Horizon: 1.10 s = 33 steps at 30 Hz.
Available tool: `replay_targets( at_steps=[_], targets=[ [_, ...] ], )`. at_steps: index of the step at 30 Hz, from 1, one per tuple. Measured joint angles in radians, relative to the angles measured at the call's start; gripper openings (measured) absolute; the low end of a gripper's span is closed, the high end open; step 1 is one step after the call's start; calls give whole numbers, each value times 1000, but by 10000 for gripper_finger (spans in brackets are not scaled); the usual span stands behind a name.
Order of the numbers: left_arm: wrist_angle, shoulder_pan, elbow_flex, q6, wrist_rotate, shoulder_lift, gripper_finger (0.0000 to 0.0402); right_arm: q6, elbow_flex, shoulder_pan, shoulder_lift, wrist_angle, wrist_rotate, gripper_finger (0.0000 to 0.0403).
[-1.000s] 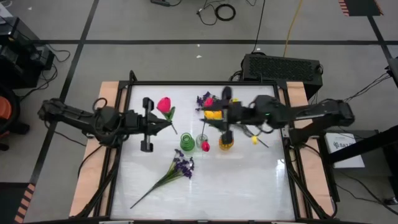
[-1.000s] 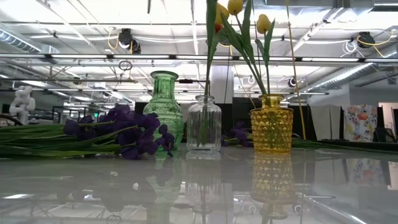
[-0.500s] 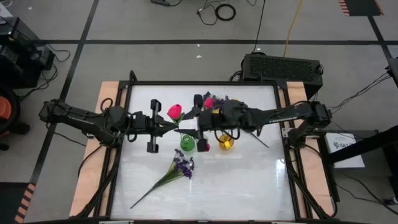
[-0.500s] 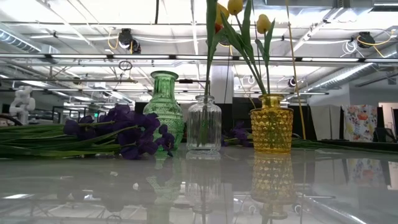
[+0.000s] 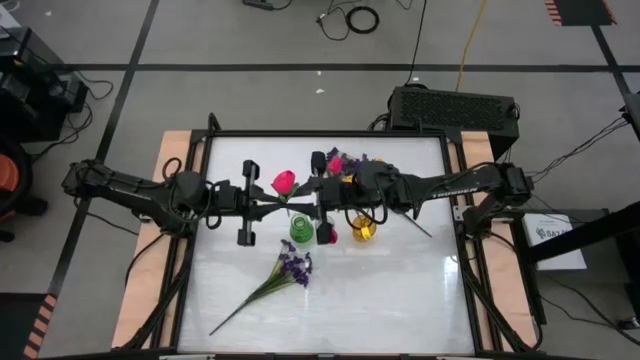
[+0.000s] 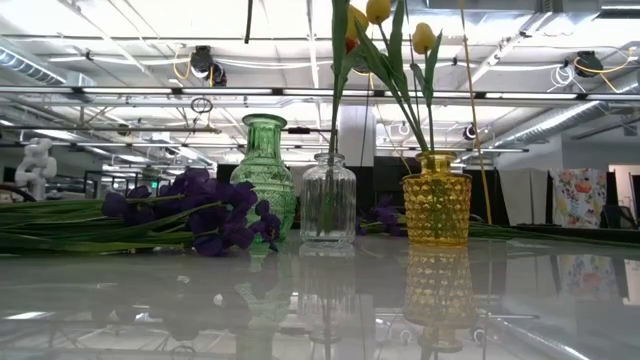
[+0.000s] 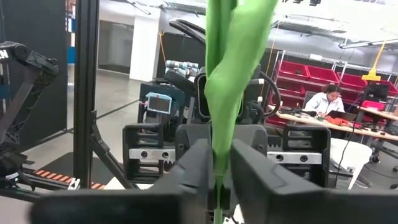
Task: Sort flowers into vase by color
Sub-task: Put the red tulip into the transparent vase
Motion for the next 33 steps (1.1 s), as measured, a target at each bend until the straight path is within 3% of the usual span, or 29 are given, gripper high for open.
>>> replay_targets(
  at_steps=[4, 10, 17, 26, 33],
  targets=[
    [3, 0, 0, -3, -14, 0, 46, 0, 0, 0, -1, 1, 0, 10],
    [-53, -20, 0, -41, -35, -34, 126, 3, 0, 0, -58, -55, 4, 5],
    [-303, -47, 0, -132, -162, -53, 217, 3, 0, 0, -208, -204, 7, 4],
    [-558, -82, -2, -288, -285, 12, 231, 2, 0, 2, -376, -386, 0, 4],
    [-498, -135, -165, -374, -396, -27, 231, -4, 0, 36, -482, -451, -1, 4]
  ],
)
